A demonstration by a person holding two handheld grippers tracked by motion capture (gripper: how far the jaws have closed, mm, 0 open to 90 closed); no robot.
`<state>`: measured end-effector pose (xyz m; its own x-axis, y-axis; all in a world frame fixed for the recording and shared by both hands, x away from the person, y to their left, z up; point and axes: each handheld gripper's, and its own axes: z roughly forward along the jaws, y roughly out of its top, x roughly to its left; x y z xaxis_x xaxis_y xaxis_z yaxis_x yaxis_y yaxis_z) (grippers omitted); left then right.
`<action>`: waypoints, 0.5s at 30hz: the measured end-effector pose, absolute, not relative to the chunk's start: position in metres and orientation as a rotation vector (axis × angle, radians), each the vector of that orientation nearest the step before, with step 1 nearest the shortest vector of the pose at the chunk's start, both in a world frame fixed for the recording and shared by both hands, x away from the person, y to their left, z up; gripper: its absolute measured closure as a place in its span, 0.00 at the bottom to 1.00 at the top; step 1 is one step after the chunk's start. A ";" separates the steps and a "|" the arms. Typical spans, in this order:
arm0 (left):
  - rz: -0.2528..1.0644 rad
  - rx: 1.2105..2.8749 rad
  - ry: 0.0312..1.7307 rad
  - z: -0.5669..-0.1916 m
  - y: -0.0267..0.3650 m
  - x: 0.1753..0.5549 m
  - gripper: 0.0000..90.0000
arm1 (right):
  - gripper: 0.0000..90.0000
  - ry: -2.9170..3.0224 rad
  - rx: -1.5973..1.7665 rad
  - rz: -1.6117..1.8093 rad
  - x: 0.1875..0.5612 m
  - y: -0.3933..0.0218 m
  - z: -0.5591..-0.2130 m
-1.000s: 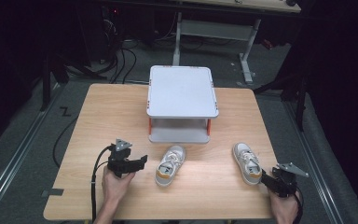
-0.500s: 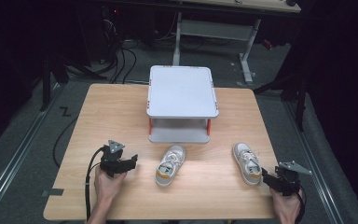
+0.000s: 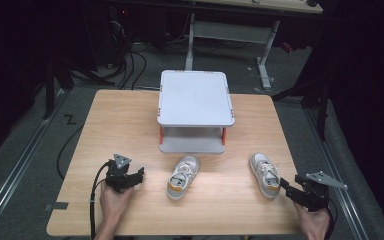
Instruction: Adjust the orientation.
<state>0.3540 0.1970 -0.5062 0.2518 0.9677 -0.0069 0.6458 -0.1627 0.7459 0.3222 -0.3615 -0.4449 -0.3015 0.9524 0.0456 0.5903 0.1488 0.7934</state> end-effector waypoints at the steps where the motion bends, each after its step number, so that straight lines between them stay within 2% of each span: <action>1: 0.657 1.898 1.466 -0.506 0.196 0.354 0.33 | 0.43 1.958 1.468 1.008 0.322 -0.361 -0.445; 7: 0.659 1.895 1.470 -0.506 0.196 0.354 0.33 | 0.40 2.029 1.341 1.037 0.326 -0.333 -0.424; 11: 0.658 1.894 1.470 -0.506 0.196 0.354 0.33 | 0.41 2.103 1.326 0.953 0.335 -0.322 -0.423; 15: 0.658 1.894 1.470 -0.506 0.196 0.354 0.33 | 0.36 2.160 1.330 0.875 0.348 -0.310 -0.429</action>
<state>0.3539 0.1961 -0.5062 0.2478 0.9688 0.0013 0.6463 -0.1663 0.7448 0.3480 -0.3104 -0.4292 -0.4305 0.9012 -0.0499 0.6126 0.3323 0.7172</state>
